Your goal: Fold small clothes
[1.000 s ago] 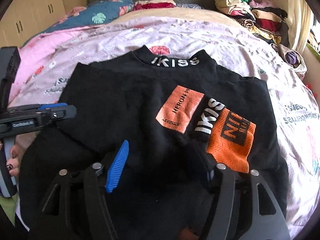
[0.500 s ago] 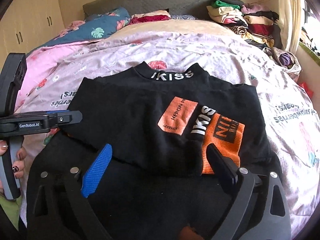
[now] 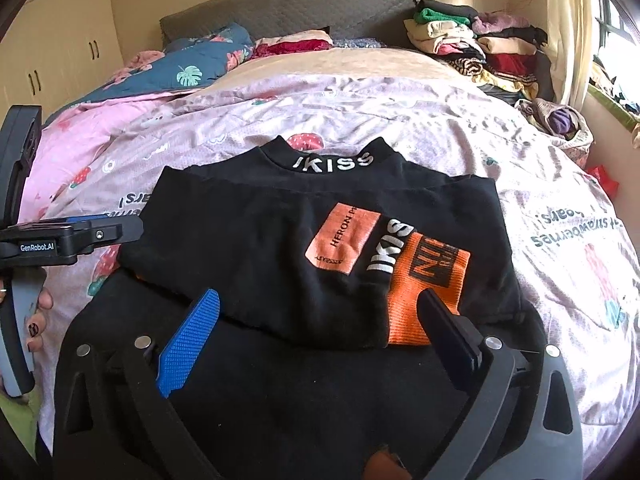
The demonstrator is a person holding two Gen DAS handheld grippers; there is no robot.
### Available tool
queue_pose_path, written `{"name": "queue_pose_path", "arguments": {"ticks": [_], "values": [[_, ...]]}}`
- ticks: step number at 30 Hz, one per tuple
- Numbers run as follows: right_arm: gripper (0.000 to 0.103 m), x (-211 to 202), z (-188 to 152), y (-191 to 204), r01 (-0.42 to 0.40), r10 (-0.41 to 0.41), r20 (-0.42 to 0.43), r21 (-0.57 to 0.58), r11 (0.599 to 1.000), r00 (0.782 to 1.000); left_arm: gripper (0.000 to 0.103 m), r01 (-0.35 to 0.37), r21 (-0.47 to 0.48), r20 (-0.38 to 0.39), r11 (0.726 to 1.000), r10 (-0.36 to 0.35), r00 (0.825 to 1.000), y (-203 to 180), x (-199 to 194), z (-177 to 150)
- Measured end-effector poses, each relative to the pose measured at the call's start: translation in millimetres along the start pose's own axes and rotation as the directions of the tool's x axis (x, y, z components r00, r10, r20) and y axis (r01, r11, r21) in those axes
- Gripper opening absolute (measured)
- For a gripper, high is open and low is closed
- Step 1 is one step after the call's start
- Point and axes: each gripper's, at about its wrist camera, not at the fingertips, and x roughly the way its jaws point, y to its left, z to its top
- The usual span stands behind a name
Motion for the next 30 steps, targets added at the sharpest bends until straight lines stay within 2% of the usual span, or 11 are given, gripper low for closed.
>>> {"name": "queue_pose_path", "arguments": {"ticks": [19, 30], "values": [[0.098, -46, 2, -3, 0.012, -0.014, 0.092, 0.017, 1.0, 0.996, 0.093, 0.029, -0.027, 0.035, 0.999, -0.028, 0.999, -2, -26, -2], [0.098, -72, -2, -13, 0.007, -0.011, 0.135, 0.036, 0.999, 0.991, 0.093, 0.016, -0.011, 0.085, 1.0, -0.015, 0.996, -16, -49, -7]]}}
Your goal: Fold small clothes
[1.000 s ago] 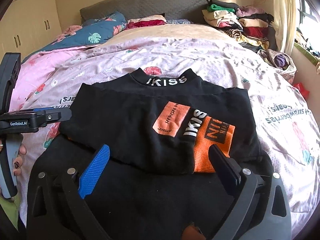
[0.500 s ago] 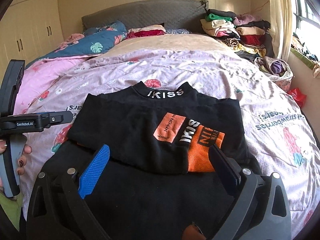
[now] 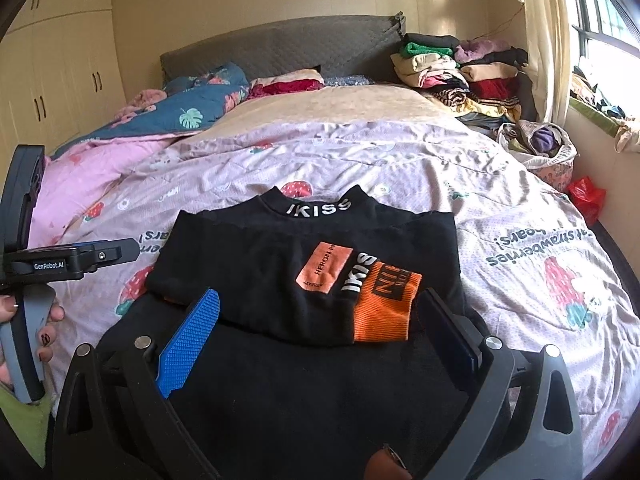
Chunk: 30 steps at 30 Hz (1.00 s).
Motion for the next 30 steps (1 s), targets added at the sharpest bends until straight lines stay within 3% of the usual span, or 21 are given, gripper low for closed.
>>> {"name": "queue_pose_path", "arguments": {"ticks": [9, 30], "values": [[0.098, -18, -1, -10, 0.0, 0.0, 0.021, 0.01, 1.0, 1.0, 0.094, -0.019, 0.043, 0.047, 0.999, 0.017, 0.999, -18, -18, -5], [0.098, -44, -9, -8, -0.015, 0.015, 0.035, -0.013, 1.0, 0.999, 0.094, -0.01, 0.027, 0.034, 1.0, 0.009, 0.999, -27, -31, -40]]}}
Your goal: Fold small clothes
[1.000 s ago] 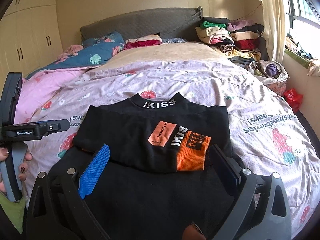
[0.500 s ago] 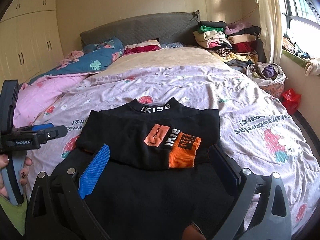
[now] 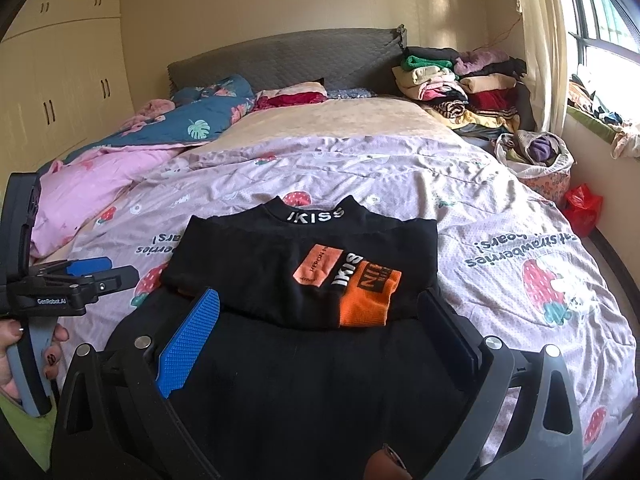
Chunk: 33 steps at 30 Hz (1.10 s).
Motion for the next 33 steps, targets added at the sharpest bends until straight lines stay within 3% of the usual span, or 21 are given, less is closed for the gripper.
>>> {"name": "queue_pose_path", "arguments": {"ticks": [33], "values": [[0.098, -20, -61, -15, 0.005, -0.008, -0.116, -0.02, 1.0, 0.993, 0.094, -0.099, -0.024, -0.072, 0.995, 0.097, 0.993, 24, -18, -61]]}}
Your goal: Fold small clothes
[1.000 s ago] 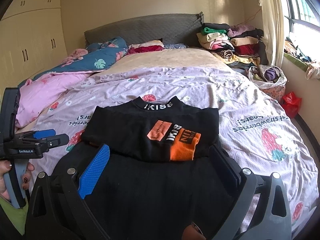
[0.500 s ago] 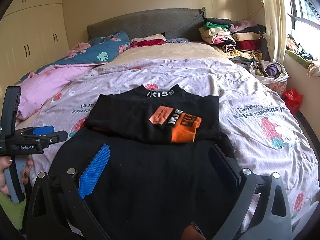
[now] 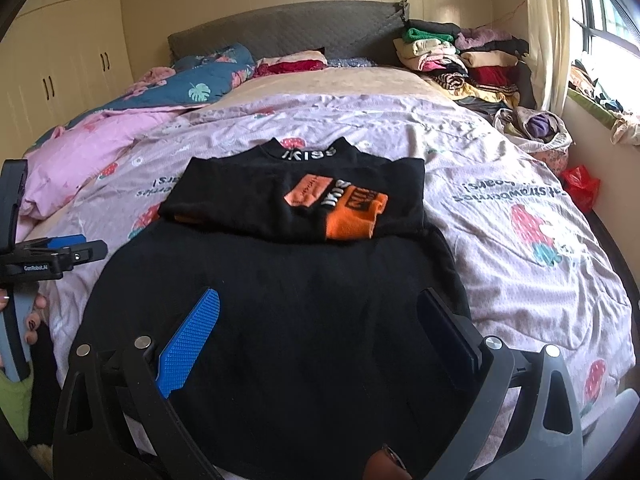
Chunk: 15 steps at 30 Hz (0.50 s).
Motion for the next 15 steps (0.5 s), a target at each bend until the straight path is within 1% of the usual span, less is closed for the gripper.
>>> {"name": "queue_pose_path", "arguments": {"ticks": [4, 9, 12, 15], "values": [[0.098, 1, -7, -3, 0.004, -0.004, -0.015, -0.004, 1.0, 1.0, 0.094, -0.023, -0.007, -0.022, 1.0, 0.022, 1.0, 7, 1, -9], [0.098, 1, -16, -6, 0.009, -0.009, -0.035, -0.008, 1.0, 0.999, 0.094, -0.035, -0.014, -0.052, 0.999, 0.034, 0.998, 14, 3, -20], [0.098, 1, -20, -8, 0.008, -0.009, -0.045, -0.009, 1.0, 0.999, 0.094, -0.017, -0.024, -0.079, 1.0, 0.015, 0.997, 20, 5, -28], [0.098, 0, -26, -11, 0.016, -0.017, -0.051, -0.013, 1.0, 0.999, 0.093, 0.003, -0.042, -0.087, 0.999, -0.007, 0.996, 27, 4, -36]]}}
